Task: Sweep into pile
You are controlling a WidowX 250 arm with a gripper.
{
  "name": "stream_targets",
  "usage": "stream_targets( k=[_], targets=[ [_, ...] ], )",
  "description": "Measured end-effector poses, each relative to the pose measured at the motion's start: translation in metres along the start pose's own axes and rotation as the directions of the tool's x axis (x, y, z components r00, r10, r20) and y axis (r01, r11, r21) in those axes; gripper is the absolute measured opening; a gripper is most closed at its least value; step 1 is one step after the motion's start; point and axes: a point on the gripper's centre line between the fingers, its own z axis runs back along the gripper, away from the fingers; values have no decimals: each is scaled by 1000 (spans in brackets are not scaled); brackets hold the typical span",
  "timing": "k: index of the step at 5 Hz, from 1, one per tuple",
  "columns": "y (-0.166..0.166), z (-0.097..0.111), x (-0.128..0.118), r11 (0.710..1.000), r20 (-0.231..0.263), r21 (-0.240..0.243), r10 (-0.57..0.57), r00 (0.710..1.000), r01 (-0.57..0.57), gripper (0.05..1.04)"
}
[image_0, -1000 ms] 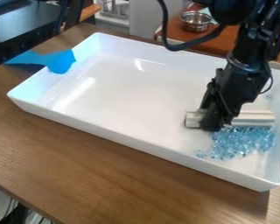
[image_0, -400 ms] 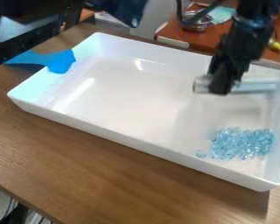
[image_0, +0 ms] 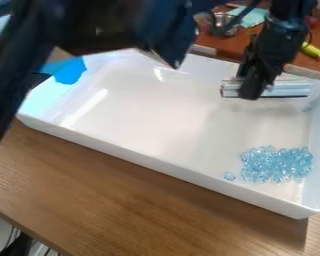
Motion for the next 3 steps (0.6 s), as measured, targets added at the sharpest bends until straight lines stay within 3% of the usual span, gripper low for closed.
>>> stream_targets(
  k=[1,3],
  targets=[
    [6,-7,2,999,-6,33,14,1000,-14,381],
    [4,-18,7,1000,-27,22,8,1000,-8,381]
  ],
)
